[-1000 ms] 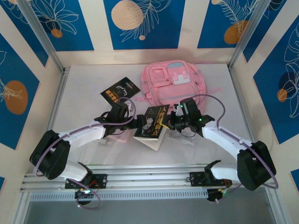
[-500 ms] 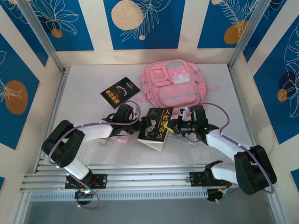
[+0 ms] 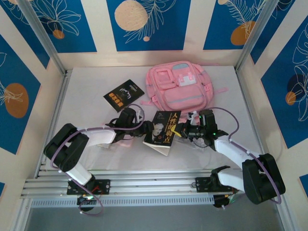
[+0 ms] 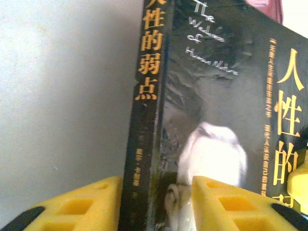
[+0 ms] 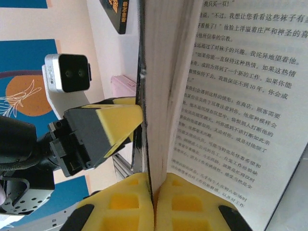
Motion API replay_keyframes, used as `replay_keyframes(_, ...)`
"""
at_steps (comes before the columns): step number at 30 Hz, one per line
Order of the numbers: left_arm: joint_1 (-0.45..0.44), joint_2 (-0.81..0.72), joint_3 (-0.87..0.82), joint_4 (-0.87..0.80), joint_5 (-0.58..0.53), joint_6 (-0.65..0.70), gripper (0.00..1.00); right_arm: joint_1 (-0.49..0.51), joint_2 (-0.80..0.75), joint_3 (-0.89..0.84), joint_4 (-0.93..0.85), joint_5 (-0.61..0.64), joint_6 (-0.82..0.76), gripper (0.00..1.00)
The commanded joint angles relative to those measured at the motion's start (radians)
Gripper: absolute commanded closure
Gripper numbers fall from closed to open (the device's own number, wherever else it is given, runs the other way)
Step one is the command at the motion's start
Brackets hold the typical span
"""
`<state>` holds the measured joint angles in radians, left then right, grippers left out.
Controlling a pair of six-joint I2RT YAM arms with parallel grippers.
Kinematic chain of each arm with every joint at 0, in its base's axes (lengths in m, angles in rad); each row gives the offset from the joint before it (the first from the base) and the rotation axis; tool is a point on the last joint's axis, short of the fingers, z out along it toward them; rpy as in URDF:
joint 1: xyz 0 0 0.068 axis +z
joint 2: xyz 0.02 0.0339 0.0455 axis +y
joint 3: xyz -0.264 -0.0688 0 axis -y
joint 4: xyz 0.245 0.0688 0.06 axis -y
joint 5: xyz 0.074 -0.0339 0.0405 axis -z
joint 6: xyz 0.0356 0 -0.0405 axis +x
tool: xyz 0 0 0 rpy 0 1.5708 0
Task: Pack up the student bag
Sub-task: Pass the book.
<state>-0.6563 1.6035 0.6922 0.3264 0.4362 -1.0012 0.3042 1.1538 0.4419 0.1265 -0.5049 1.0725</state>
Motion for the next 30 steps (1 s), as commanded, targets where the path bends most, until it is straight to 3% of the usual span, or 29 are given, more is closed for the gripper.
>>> replay_keyframes(1, -0.01, -0.052, 0.0, 0.062, 0.033, -0.014, 0.75, -0.004, -0.012, 0.002, 0.003, 0.015, -0.031, 1.0)
replay_keyframes(5, 0.0, -0.108, 0.018, -0.01, -0.002, 0.029, 0.95, 0.004, -0.016, 0.027, -0.053, 0.047, -0.04, 1.0)
replay_keyframes(6, 0.008, -0.126, 0.024, -0.038, -0.014, 0.042, 0.97, 0.011, -0.019, 0.042, -0.083, 0.065, -0.047, 0.9)
replay_keyframes(8, 0.031, -0.161, 0.036, -0.08, -0.036, 0.053, 1.0, 0.027, -0.023, 0.084, -0.181, 0.134, -0.041, 0.36)
replay_keyframes(9, 0.047, -0.182, 0.041, -0.092, -0.045, 0.056, 1.0, 0.04, -0.025, 0.118, -0.252, 0.181, -0.037, 0.17)
replay_keyframes(11, 0.076, -0.224, 0.054, -0.114, -0.078, 0.068, 1.0, 0.073, -0.024, 0.187, -0.387, 0.27, -0.028, 0.0)
replay_keyframes(14, 0.108, -0.275, 0.091, -0.153, -0.169, 0.12, 1.0, 0.131, -0.022, 0.269, -0.491, 0.369, 0.001, 0.01)
replay_keyframes(17, 0.139, -0.289, 0.128, -0.123, -0.256, 0.141, 1.0, 0.196, -0.022, 0.3, -0.457, 0.418, 0.092, 0.01)
replay_keyframes(24, 0.155, -0.225, 0.142, 0.147, -0.481, 0.036, 1.0, 0.393, 0.02, 0.294, -0.113, 0.639, 0.328, 0.01)
replay_keyframes(30, 0.141, -0.171, 0.121, 0.302, -0.543, -0.091, 1.0, 0.485, 0.166, 0.289, 0.233, 0.718, 0.477, 0.01)
